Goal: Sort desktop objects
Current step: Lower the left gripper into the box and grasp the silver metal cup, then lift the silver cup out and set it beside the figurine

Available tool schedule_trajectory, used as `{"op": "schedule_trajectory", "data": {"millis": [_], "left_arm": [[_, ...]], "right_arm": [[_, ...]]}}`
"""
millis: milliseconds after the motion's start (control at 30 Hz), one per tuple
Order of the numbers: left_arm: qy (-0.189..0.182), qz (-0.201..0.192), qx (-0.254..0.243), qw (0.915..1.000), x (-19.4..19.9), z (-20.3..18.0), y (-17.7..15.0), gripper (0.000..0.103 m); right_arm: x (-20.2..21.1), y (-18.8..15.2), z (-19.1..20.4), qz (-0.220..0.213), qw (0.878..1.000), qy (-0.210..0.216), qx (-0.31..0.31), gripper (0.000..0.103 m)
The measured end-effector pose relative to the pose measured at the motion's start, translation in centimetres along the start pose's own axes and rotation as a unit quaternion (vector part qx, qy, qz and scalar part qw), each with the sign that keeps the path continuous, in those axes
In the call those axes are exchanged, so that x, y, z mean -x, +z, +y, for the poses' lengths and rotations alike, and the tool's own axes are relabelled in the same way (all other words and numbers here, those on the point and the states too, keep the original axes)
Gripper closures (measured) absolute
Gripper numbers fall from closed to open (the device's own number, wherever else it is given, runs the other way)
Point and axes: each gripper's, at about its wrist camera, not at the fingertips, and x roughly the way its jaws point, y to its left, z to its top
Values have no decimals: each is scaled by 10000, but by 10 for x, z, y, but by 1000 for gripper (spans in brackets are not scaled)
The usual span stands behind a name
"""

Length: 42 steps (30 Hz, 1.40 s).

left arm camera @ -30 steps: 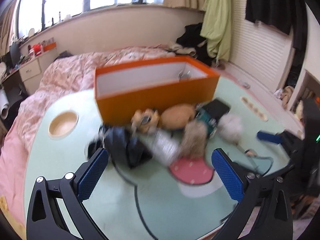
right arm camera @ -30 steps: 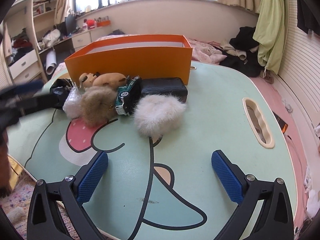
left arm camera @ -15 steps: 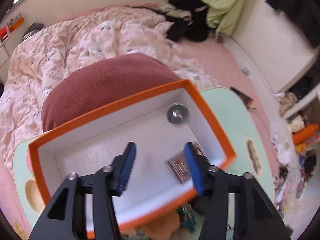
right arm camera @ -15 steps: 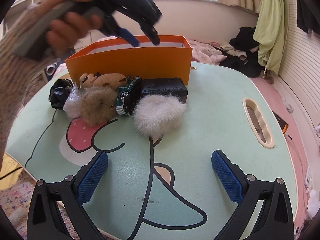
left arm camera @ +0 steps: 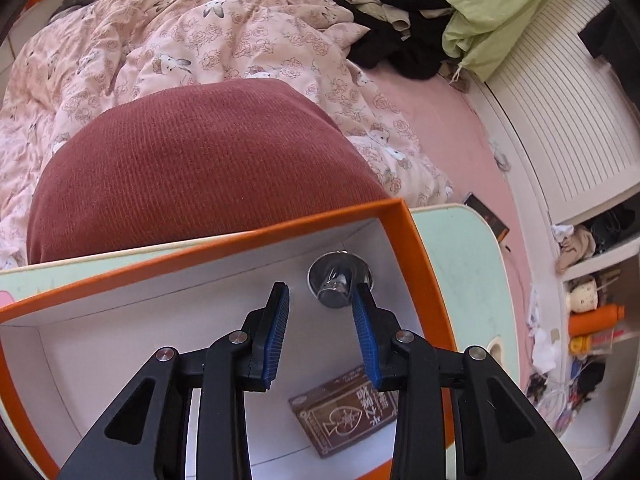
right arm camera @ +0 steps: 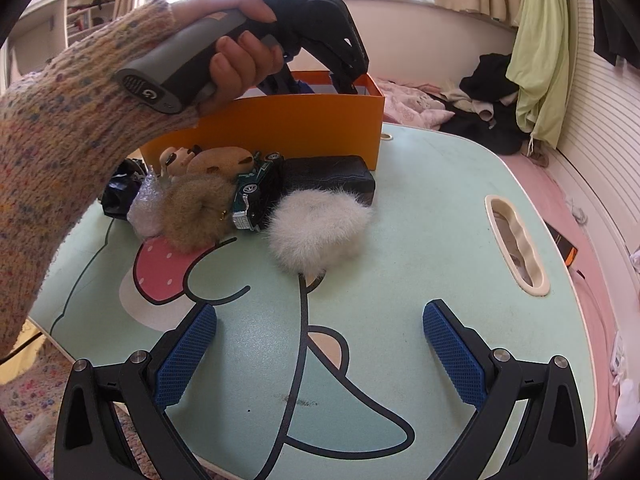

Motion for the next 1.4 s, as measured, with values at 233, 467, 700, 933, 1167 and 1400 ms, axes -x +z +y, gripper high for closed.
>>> {"op": "schedule_trajectory", "data": {"millis": [233, 467, 700, 933, 1167, 1400], "left_arm": [[4, -15, 34, 10000, -6, -2, 1, 78], [-323, -474, -333, 9978, 42, -10, -18, 78], [-559, -1064, -1010, 9876, 122, 1, -109, 78], [-449, -1102, -727, 9902, 120, 46, -179, 78], [-642, -1310, -570, 9877, 111, 62, -199, 69], [-437, -2287, -538, 9710, 155, 70, -238, 26]], "right_arm": [[0, 0, 0, -4, 10000, -7, 15, 0], [0, 0, 0, -6, 10000, -15, 27, 0], [-1, 0, 0, 1, 10000, -26, 42, 0], [-2, 2, -2, 3, 10000, -35, 64, 0], [-3, 2, -2, 1, 10000, -36, 71, 0], [-3, 2, -2, 0, 10000, -45, 85, 0]]}}
